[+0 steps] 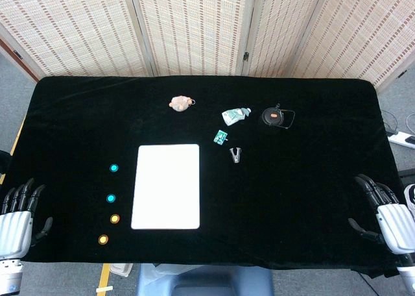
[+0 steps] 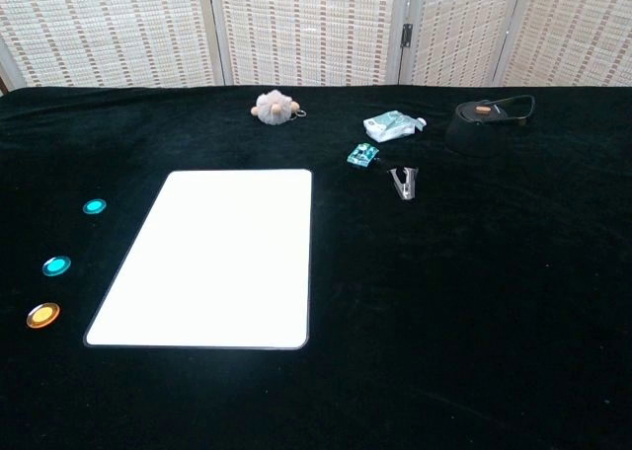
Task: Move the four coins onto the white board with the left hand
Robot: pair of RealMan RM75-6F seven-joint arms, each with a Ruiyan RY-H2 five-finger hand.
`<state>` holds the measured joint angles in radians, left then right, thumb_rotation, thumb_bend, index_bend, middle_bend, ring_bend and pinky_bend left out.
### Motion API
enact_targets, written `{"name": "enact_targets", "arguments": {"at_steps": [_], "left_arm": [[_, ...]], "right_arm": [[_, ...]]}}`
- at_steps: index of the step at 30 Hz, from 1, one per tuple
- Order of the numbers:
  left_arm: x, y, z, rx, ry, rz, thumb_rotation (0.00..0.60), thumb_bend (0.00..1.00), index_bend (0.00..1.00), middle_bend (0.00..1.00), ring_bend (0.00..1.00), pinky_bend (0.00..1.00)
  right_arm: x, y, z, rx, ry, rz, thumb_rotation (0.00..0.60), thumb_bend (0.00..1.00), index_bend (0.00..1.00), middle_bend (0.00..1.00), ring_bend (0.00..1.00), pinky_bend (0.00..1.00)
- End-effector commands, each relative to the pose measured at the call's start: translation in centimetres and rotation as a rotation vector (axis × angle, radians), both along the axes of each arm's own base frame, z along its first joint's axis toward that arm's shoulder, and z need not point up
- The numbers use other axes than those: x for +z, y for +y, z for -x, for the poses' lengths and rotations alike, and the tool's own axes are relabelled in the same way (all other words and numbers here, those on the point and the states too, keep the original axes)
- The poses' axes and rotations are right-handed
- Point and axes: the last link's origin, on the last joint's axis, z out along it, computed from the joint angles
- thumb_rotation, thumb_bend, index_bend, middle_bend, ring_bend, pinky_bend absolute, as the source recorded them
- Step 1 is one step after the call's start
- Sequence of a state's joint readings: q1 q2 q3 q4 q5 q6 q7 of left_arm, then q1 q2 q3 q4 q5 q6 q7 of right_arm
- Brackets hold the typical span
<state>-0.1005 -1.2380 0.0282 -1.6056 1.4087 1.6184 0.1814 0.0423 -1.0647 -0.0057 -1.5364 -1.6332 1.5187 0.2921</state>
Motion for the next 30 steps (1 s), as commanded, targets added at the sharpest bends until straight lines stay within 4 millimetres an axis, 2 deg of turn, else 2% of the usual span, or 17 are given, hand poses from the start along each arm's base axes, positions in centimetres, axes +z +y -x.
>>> {"name": "enact_targets", "arguments": {"at_steps": [1,9,15,20,30], "left_arm": [[-0.2,0.1,-0.1,-0.006,-0.005,0.007,0.6,0.41,0.16,0.02,0.0,0.0],[-0.6,0.4,-0.7,-0.049,-0.019,0.032,0.6,0.41,0.19,0.03,0.0,0.0],[-1.4,1.3,-1.7,-0.154,-0.001,0.12,0.6,0.41,0.3,0.07,0.03,0.0],[-2.8,1.6,-2.7,-0.237,0.011,0.232,0.6,0.41,0.35,0.1,0.05,0.0],[-6.1,1.1,-3.7,-0.371,0.036,0.424,0.6,0.4,0.38,0.11,0.05,0.0]], "right_arm": [[-0.2,0.1,0.0,-0.008,0.006,-0.003,0.6,0.3,0.0,0.1,0.18,0.13],[0.2,0.2,0.1,-0.009,0.017,0.029,0.6,0.3,0.0,0.1,0.18,0.13],[0.4,0.1,0.1,0.003,0.021,0.035,0.6,0.3,0.0,0.1,0.18,0.13],[0.4,0.0,0.1,0.008,0.023,0.034,0.6,0.3,0.0,0.1,0.18,0.13],[0.4,-0.3,-0.2,0.019,0.022,0.03,0.6,0.3,0.0,0.1,0.18,0.13]]}}
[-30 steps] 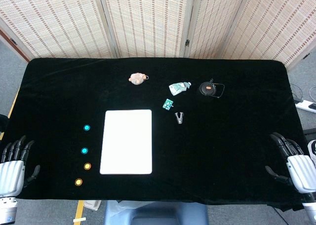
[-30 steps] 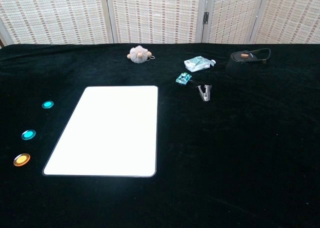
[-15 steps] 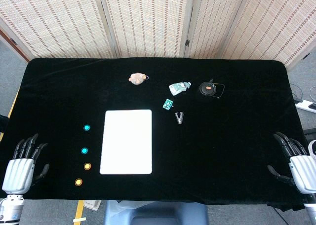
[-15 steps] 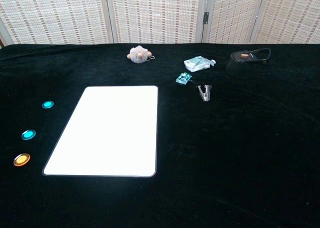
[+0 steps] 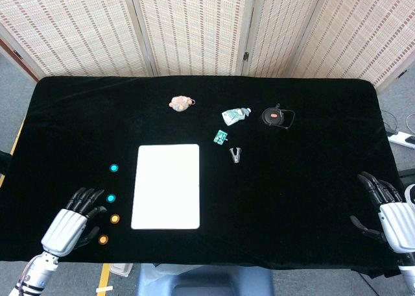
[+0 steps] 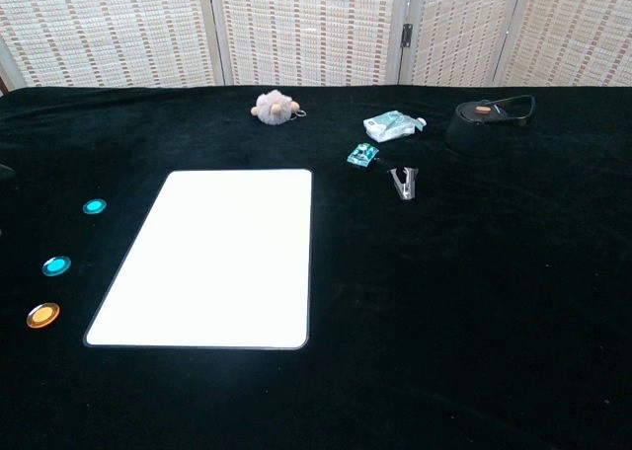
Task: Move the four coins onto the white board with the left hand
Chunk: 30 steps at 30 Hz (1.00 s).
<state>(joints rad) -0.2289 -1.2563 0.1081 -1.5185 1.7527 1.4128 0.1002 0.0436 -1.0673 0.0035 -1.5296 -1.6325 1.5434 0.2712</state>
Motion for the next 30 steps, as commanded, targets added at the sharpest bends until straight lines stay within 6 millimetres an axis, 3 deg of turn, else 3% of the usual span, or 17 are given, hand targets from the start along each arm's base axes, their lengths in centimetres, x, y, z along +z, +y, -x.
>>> {"name": "enact_targets", "arguments": {"at_steps": [1,15,30], "left_arm": [[-1.1,-0.3,0.1,-0.023,0.023,0.052,0.6,0.4,0.38,0.11,0.05,0.0],[-3.9,-2.6,2.3,0.043,0.083,0.11,0.6,0.4,0.4,0.11,0.05,0.0],[-4.5,-3.1,4.1,0.119,0.121,0.094,0.6,0.4,0.41,0.11,0.05,0.0]], "right_arm": [[0.0,0.0,0.0,0.0,0.0,-0.003,0.6,0.3,0.0,0.1,0.18,0.13],[-0.1,0.1,-0.1,0.009,0.001,-0.005,0.6,0.3,0.0,0.1,0.18,0.13],[-0.2,0.1,-0.2,0.012,-0.001,-0.006,0.6,0.3,0.0,0.1,0.18,0.13]]}}
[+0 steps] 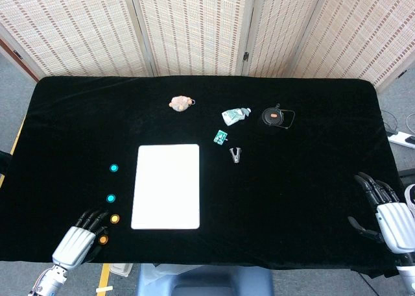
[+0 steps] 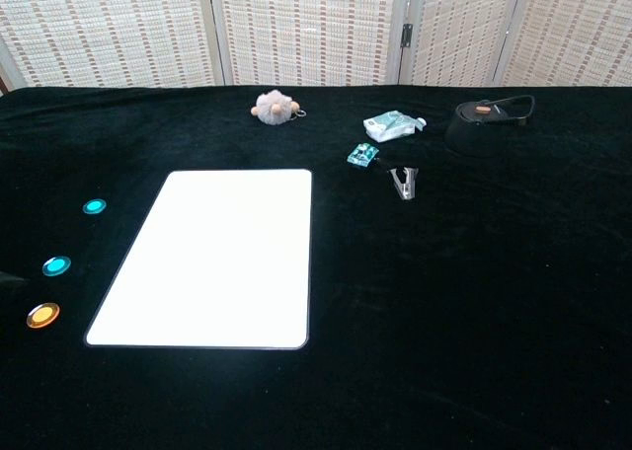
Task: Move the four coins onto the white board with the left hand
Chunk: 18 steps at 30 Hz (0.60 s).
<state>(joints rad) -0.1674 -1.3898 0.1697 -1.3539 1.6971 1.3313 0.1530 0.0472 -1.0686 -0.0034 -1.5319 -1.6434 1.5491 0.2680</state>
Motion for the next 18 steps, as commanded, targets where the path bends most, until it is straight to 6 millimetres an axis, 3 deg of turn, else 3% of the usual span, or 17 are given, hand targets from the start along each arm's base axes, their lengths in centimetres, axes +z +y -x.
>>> {"name": "enact_targets", "arguments": {"at_steps": [1,18], "left_arm": [[-0.03,-0.05,0.14,0.009,-0.002,-0.003,0.6,0.4,0.41,0.11,0.05,0.0],[-0.6,0.19,0.31,0.031,0.008,0.009,0.6,0.4,0.42,0.11,0.05,0.0]], "right_arm": [[0.0,0.03,0.01,0.0,-0.001,0.001,0.6,0.3,0.0,0.1,0.18,0.13],[0.0,0.15,0.3,-0.007,-0.006,0.005,0.6,0.3,0.0,0.1,0.17,0.13]]}}
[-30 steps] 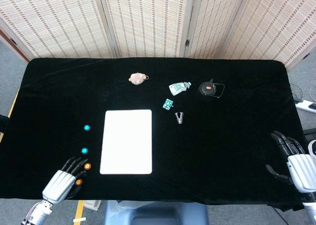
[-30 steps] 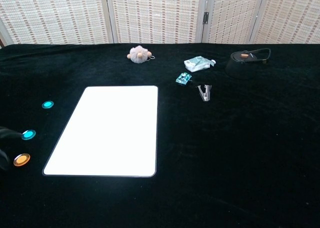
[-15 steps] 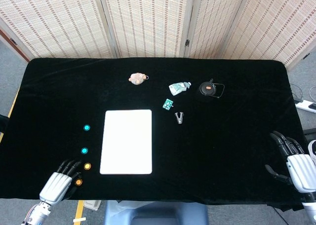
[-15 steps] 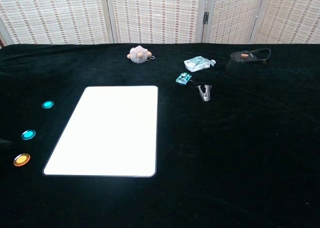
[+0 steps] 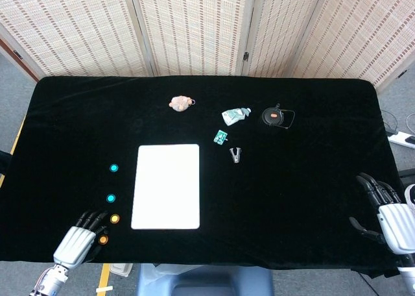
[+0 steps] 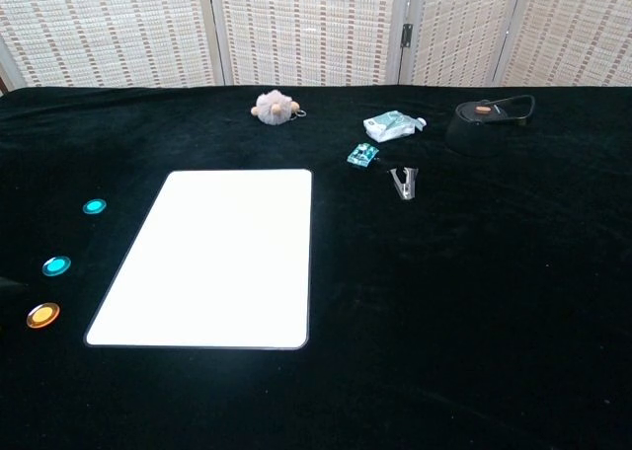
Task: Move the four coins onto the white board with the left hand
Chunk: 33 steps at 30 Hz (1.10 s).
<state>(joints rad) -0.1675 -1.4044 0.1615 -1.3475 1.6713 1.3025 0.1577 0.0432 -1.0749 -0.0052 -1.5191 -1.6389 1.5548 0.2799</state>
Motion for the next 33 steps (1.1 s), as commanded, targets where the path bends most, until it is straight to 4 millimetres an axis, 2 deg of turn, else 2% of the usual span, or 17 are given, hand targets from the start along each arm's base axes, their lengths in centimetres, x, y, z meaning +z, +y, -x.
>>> {"name": "enact_targets", "arguments": {"at_steps": [1,17,23,29,33], "left_arm": [[-0.1,0.1,0.0,0.003,0.004,0.003,0.6,0.4,0.42,0.11,0.05,0.0],[-0.3,0.2,0.1,0.004,0.003,-0.001,0.6,0.41,0.5,0.11,0.05,0.0],[0.9,1.0,-0.9,-0.022,-0.025,-0.019,0.6,0.42,0.5,0.12,0.05,0.0],[2.6,4.1,-3.6,-0.095,-0.067,-0.059,0.6,0.43,0.5,0.12,0.05,0.0],[2.9,7.4,-5.8,-0.135,-0.089,-0.069,0.6,0.43,0.5,0.12,0.05,0.0]], "right_arm": [[0.0,0.0,0.0,0.0,0.0,0.0,0.6,0.3,0.0,0.1,0.17,0.13],[-0.1,0.0,0.0,-0.001,-0.001,-0.002,0.6,0.3,0.0,0.1,0.17,0.13],[0.0,0.0,0.0,0.001,0.001,0.001,0.6,0.3,0.0,0.1,0.17,0.13],[0.2,-0.1,-0.1,0.003,0.001,0.004,0.6,0.3,0.0,0.1,0.17,0.13],[0.2,-0.1,-0.1,0.006,0.001,0.0,0.6,0.3,0.0,0.1,0.17,0.13]]}}
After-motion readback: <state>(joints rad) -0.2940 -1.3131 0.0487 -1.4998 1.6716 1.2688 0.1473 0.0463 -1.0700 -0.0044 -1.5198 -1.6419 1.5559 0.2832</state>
